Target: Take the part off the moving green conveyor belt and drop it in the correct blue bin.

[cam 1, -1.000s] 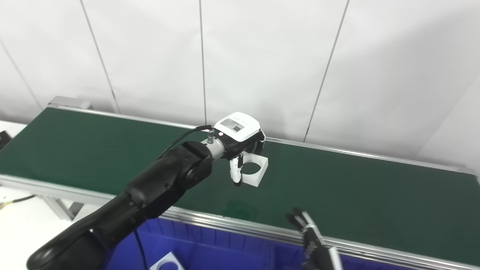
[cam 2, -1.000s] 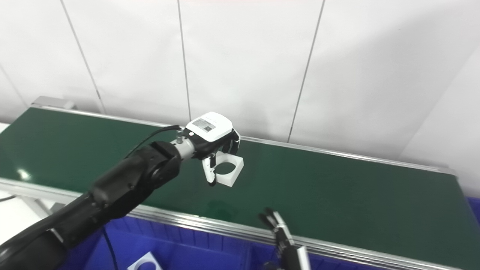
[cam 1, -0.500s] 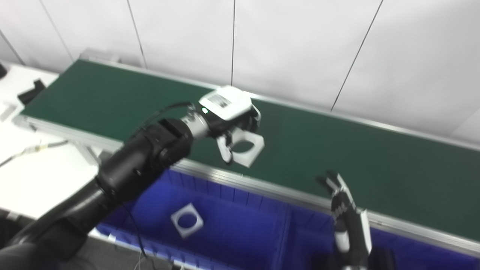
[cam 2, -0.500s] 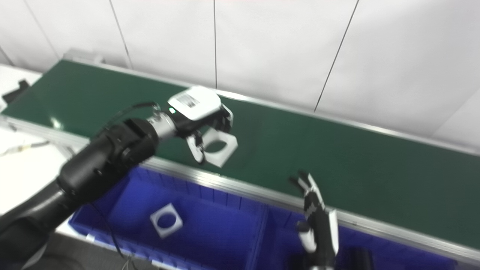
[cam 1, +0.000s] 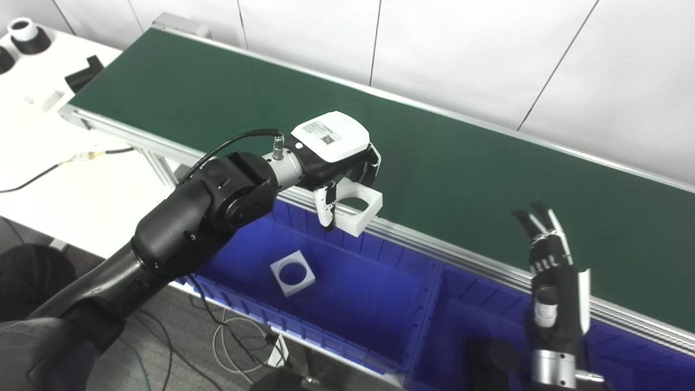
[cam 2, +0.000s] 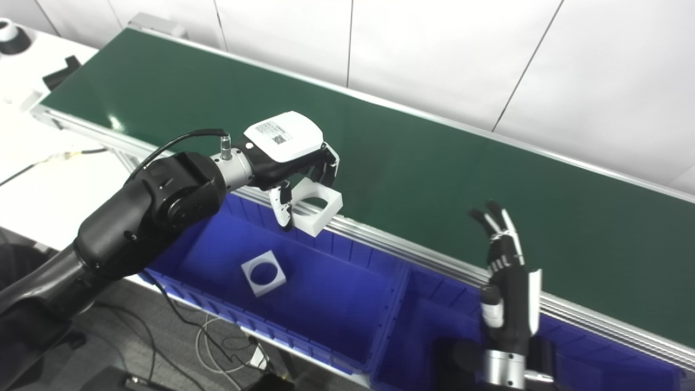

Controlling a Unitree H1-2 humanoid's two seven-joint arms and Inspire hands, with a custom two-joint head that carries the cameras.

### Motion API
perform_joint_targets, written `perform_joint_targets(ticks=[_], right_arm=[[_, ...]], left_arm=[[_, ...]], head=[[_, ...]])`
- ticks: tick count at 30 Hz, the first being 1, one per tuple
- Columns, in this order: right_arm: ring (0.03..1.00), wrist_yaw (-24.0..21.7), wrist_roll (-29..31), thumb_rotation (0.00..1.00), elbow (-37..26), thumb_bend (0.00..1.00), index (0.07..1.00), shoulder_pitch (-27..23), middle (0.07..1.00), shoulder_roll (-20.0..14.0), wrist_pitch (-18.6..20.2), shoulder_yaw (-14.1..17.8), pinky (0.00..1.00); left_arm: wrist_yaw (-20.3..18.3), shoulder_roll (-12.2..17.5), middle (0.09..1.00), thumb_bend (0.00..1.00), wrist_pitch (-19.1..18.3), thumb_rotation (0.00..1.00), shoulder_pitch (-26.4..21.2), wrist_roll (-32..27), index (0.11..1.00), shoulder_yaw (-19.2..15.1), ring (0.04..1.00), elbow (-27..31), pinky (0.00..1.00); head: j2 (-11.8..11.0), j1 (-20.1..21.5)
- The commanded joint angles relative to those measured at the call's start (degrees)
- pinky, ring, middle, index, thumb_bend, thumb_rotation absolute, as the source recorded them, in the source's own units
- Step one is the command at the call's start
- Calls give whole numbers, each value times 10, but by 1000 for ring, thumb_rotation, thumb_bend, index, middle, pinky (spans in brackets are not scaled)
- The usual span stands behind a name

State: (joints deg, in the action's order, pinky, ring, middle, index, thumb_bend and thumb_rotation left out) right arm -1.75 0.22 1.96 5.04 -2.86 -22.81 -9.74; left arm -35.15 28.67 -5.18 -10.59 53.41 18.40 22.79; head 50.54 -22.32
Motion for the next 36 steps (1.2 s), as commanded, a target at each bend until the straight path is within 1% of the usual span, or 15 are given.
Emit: perform_joint_targets(ticks=[1, 3, 5, 7, 10, 14, 17, 19, 21, 22, 26, 30, 31, 34, 36], right_arm=[[881, -10, -1, 957, -16, 986, 894, -5, 818, 3, -7, 2, 946], [881, -9, -4, 959, -19, 989, 894, -3, 816, 5, -2, 2, 943], [881, -9, -6, 958, -24, 997, 896, 1, 813, 7, 3, 3, 937], [884, -10, -6, 954, -26, 999, 899, 3, 811, 8, 4, 2, 940], [888, -12, -6, 948, -29, 997, 900, 4, 809, 9, 5, 2, 946], [885, -12, -7, 939, -28, 1000, 894, 5, 803, 15, 5, 1, 953], [883, -11, -14, 944, -29, 1000, 893, 5, 803, 17, 7, 1, 956], [884, -11, -16, 942, -32, 1000, 893, 6, 802, 20, 11, 0, 962], [885, -12, -15, 938, -33, 1000, 893, 6, 800, 22, 13, 0, 969], [884, -12, -16, 936, -35, 1000, 893, 7, 799, 23, 14, -1, 970], [883, -13, -18, 935, -39, 1000, 894, 9, 796, 27, 15, -4, 967], [874, -12, -21, 930, -40, 1000, 892, 9, 797, 31, 14, -4, 955], [872, -12, -22, 929, -41, 1000, 892, 9, 798, 32, 15, -4, 953], [867, -12, -22, 926, -40, 1000, 890, 9, 800, 34, 15, -3, 947], [870, -12, -21, 923, -40, 1000, 889, 8, 803, 35, 15, -3, 953]], left_arm=[[17, -4, 448, 522, -2, 0, 7, 8, 521, -8, 434, 0, 358], [24, -12, 463, 524, -1, 0, 17, 13, 510, -8, 453, -9, 367], [29, -22, 474, 525, -4, 0, 27, 20, 501, -8, 452, -13, 360], [32, -38, 472, 524, -15, 0, 38, 23, 502, -12, 440, -13, 345], [40, -61, 478, 524, -28, 0, 56, 28, 501, -17, 460, -14, 364], [70, -104, 460, 524, -48, 0, 90, 27, 509, -21, 445, -30, 355], [97, -124, 460, 524, -53, 0, 105, 30, 508, -21, 444, -48, 354], [109, -138, 461, 524, -59, 0, 112, 26, 508, -24, 442, -63, 352], [120, -153, 462, 524, -67, 0, 120, 20, 507, -24, 444, -86, 353], [133, -158, 461, 524, -64, 0, 122, 16, 506, -22, 443, -102, 351], [178, -169, 458, 524, -54, 0, 127, 18, 507, -5, 437, -159, 341], [205, -173, 444, 523, -47, 0, 127, 20, 515, 17, 417, -207, 324], [218, -172, 443, 523, -42, 0, 127, 20, 515, 23, 415, -220, 321], [266, -173, 467, 525, -26, 0, 128, 22, 503, 40, 449, -265, 348], [310, -174, 470, 525, -5, 0, 127, 15, 502, 45, 463, -302, 361]], head=[[0, 0], [-1, 3], [-1, 4], [-1, 7], [1, 15], [2, 25], [2, 30], [1, 32], [1, 34], [1, 39], [2, 48], [1, 51], [2, 51], [0, 55], [0, 56]])
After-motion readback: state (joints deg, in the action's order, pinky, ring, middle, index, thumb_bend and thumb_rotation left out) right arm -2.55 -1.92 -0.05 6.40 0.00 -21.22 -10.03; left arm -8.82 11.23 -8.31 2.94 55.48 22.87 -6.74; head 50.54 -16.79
